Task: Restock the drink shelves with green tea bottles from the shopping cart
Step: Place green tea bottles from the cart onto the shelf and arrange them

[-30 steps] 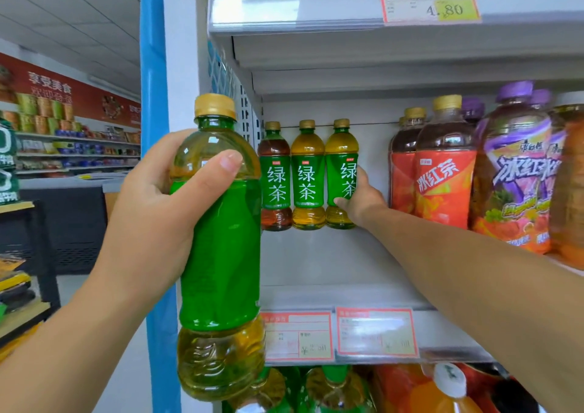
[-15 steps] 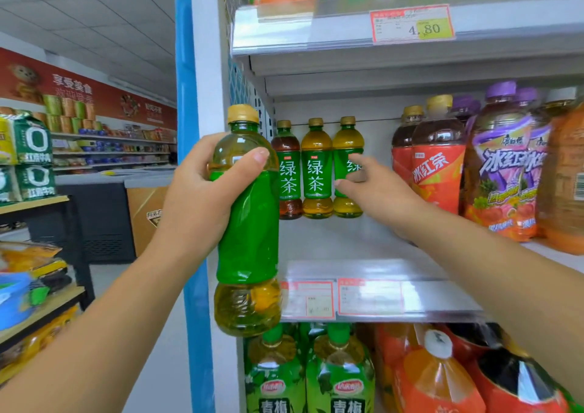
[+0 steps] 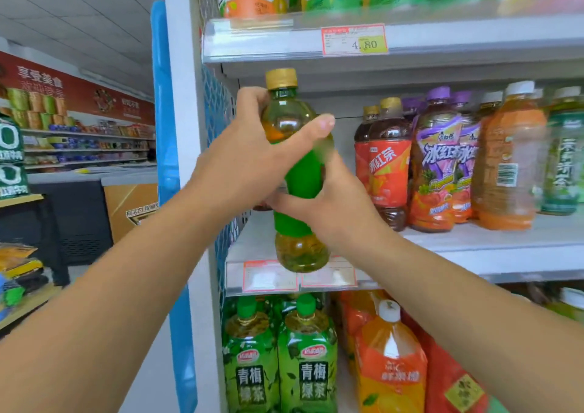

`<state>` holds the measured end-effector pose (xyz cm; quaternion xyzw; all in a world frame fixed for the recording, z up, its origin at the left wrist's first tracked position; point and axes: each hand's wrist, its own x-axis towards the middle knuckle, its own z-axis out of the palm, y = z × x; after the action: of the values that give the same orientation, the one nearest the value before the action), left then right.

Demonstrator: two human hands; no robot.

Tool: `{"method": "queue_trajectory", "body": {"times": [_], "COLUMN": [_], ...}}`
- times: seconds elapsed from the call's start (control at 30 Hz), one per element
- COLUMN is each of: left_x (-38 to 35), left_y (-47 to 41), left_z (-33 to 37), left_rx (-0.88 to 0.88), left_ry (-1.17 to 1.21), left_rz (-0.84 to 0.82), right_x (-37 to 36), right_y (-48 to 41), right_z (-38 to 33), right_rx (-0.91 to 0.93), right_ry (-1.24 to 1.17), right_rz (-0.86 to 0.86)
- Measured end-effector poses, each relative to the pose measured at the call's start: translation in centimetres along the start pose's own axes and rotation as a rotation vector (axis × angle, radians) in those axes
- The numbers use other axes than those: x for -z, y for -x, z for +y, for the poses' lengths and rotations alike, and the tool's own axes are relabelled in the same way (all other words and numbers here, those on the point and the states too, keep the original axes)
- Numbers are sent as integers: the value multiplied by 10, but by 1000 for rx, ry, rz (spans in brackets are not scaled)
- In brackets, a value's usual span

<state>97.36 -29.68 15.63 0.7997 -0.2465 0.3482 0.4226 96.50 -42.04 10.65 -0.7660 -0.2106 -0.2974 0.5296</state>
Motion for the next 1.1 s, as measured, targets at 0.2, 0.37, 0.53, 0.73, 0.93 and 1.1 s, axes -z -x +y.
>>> {"method": "queue_trajectory", "body": {"times": [0.2,0.37,0.53,0.73,0.93,1.1], "left_x": [22,1,-6,-6,-7,-7], "left_y": [8,14,13,14,13,13], "left_z": [-69,-122,-140,-143,-147,-148], "left_rx": [-205,-313,-274,-280,-306,-318], "left_ry": [-426,-519,-368,-340,-380,-387], "left_rz": [210,291,451,440,449,459], "right_x": [23,13,20,25,9,11], "right_y": [-38,-65,-83,-90,-93,-104], "right_z": [22,57,85,88,79,78], "right_rx": [-1,-193,-270,-299,-293,-351], "right_ry": [27,-145,-205,-84,218,77], "right_rz": [-89,-205,-197,-261,-58,-176]}}
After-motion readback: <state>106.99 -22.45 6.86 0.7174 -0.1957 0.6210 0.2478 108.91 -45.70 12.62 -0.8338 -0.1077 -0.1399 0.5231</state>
